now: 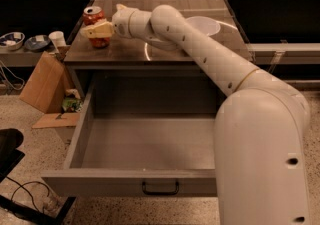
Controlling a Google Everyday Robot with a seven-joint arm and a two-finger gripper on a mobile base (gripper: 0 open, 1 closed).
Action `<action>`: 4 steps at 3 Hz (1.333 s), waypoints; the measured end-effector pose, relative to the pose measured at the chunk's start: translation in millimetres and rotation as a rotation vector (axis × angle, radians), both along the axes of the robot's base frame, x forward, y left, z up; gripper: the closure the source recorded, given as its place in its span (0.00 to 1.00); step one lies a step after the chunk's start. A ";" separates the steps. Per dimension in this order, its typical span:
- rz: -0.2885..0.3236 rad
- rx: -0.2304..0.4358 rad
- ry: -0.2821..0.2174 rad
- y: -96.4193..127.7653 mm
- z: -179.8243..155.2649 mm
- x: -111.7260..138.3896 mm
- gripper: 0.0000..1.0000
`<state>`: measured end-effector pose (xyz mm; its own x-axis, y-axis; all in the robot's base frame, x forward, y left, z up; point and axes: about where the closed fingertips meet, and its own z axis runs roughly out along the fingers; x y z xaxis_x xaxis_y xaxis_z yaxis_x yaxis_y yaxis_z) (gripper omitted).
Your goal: Place coke can into top drawer
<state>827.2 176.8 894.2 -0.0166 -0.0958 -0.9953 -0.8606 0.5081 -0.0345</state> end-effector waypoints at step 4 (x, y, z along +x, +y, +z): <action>0.065 0.020 -0.034 32.1 9.8 -11.7 0.95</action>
Offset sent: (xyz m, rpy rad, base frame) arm -0.0193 0.0431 0.0234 0.0142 -0.0711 0.0963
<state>815.5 208.9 904.0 0.0224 -0.0758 -0.9969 -0.8905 0.4518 -0.0544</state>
